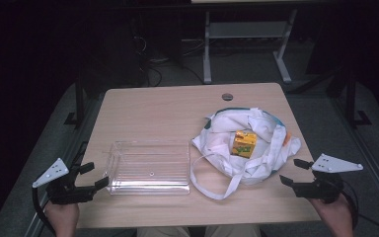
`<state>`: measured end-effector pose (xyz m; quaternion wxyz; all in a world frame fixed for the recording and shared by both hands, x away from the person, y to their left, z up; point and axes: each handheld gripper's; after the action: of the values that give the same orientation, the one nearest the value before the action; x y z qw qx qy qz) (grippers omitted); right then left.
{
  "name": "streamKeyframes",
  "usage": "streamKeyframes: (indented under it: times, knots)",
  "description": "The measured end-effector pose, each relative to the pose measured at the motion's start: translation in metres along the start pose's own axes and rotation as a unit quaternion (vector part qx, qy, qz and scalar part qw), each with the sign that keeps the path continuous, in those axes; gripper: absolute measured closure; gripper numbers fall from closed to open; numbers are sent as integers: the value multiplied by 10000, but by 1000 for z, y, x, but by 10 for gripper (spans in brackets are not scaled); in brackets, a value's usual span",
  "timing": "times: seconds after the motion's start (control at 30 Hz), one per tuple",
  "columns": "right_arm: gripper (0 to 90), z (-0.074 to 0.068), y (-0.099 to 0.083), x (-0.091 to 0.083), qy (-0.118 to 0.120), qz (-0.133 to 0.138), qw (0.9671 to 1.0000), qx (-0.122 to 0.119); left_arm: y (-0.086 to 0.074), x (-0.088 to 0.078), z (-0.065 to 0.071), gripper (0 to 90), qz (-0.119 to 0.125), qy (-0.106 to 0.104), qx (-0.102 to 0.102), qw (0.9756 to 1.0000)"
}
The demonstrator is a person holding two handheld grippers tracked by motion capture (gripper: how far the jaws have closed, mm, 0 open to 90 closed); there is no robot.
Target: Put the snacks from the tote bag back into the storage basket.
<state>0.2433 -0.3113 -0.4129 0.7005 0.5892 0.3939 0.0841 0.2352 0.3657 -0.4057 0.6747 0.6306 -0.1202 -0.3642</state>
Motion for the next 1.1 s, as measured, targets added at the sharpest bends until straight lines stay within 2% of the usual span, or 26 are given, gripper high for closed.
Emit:
streamKeyframes:
  times: [0.33, 0.53, 0.7, 0.93, 1.1]
  knots:
    - [215, -1, 4, -3, 46, 10, 10000, 17, 0, -1, 0, 128, -25, -12, 62, 10000]
    - [212, 2, 14, -4, 126, 0, 9999, -26, -1, -2, -1, 127, 28, -41, -12, 10000]
    - [214, 2, 25, 0, 210, -188, 9996, -81, -1, -4, -2, 128, 36, -20, 13, 10000]
    - [215, 5, 43, 9, 339, -407, 9979, -360, -1, -3, -2, 127, -2, -29, 6, 10000]
    - [214, 7, 51, 13, 421, -494, 9973, -334, -1, -4, -2, 128, 15, -40, 42, 10000]
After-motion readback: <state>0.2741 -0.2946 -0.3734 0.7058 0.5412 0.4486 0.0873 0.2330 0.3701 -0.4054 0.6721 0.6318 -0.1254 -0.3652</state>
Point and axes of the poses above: each handheld gripper's, and its own axes: x roughly forward along the jaws, y roughly out of its top, z roughly to its right, and after that the axes turned 6 degrees about z, right-handed
